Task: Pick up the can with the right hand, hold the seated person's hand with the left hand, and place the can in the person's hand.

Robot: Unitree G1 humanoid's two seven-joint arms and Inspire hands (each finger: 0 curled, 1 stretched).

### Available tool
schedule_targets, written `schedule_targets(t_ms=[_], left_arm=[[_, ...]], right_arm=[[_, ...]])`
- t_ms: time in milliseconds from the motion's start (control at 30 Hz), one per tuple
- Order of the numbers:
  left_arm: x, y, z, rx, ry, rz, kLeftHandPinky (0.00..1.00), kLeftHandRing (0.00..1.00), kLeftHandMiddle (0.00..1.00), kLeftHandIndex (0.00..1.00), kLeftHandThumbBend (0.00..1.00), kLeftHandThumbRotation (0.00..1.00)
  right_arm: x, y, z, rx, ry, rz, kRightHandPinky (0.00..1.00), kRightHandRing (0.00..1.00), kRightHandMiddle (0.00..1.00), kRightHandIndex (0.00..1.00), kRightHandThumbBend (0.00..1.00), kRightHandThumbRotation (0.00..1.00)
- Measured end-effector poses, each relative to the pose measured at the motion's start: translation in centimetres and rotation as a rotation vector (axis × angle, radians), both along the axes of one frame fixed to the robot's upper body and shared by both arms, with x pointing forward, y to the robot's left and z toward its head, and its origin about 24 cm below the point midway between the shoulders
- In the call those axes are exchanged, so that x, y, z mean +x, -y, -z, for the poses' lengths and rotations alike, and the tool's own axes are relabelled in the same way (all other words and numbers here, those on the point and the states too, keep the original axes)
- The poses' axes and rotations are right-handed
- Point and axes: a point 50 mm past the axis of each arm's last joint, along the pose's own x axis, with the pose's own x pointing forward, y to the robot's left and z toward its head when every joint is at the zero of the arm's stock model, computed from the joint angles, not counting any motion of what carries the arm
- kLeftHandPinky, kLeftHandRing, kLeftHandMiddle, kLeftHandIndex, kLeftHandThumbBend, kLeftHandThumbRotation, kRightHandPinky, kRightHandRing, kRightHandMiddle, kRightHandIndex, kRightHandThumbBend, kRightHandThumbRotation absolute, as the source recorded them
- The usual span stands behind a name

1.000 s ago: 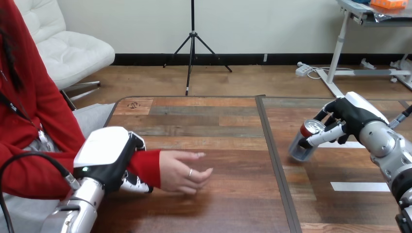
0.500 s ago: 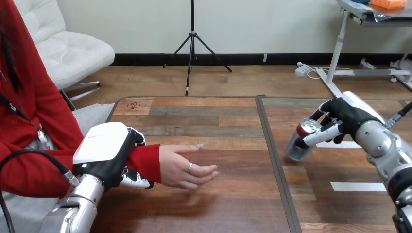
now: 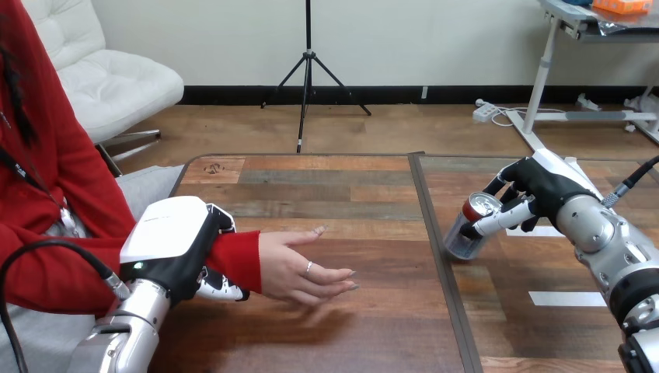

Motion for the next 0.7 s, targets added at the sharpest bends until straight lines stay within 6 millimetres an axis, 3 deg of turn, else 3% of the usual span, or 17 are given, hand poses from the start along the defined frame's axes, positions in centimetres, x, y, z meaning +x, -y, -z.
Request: schedule_targets(t_ms=[700], left_arm=[[0.09, 0.44, 0.02, -0.016, 0.003, 0.004, 0.19, 0.25, 0.31, 0.31, 0.86, 0.0]], right_arm=[[0.06, -0.62, 0.25, -0.001, -0.006, -0.017, 0.35, 0.38, 0.43, 0.46, 0.74, 0.0]])
